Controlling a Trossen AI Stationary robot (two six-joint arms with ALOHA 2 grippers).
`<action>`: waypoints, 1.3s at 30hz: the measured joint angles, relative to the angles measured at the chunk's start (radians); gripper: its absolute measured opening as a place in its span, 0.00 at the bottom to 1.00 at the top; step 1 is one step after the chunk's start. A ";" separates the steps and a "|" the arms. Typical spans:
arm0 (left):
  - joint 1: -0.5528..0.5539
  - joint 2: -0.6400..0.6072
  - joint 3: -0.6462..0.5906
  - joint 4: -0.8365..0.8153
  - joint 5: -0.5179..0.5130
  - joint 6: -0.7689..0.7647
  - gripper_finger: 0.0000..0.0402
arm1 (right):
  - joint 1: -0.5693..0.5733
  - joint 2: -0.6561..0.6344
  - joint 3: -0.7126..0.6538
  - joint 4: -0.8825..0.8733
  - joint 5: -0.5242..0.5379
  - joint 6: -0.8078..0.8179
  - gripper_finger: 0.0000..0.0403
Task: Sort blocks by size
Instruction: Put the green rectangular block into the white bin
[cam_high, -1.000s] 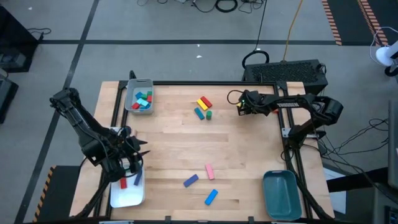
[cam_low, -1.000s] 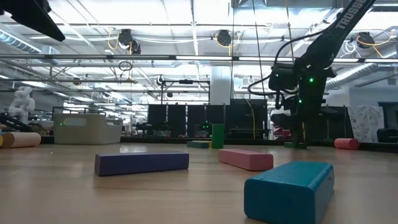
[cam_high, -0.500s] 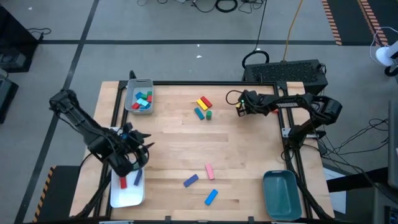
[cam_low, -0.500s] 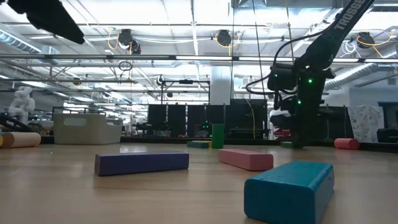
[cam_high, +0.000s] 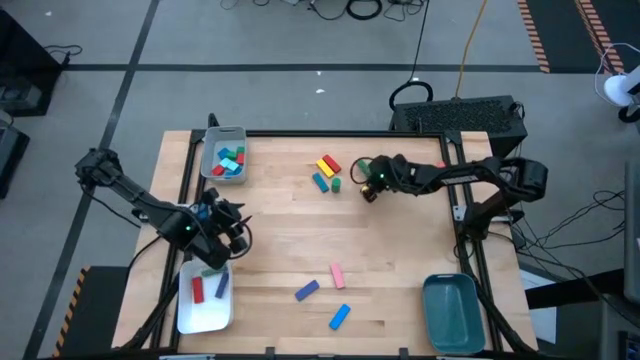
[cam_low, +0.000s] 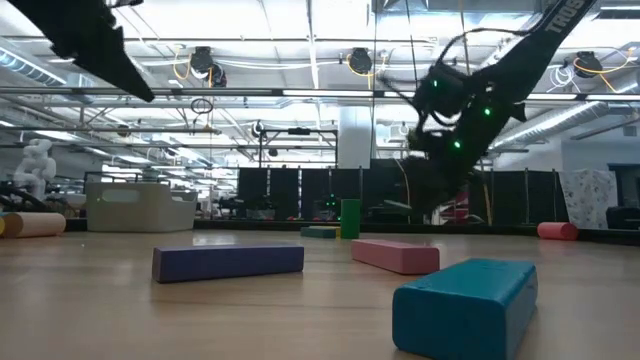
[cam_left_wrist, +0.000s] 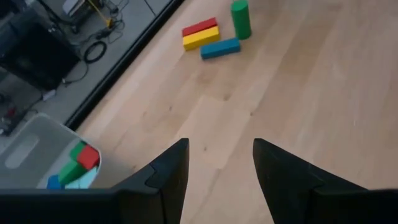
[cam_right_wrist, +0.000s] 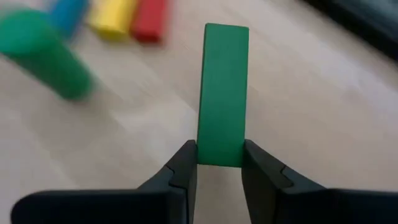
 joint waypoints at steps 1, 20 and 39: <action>0.013 0.000 -0.002 0.021 0.000 0.036 0.45 | 0.019 0.000 0.000 0.037 -0.001 -0.031 0.19; 0.179 0.000 -0.003 0.544 0.075 0.534 0.45 | 0.381 -0.001 0.187 0.296 -0.019 -0.526 0.20; 0.291 0.163 -0.003 0.966 0.318 0.930 0.45 | 0.491 -0.001 0.250 0.356 -0.070 -0.617 0.20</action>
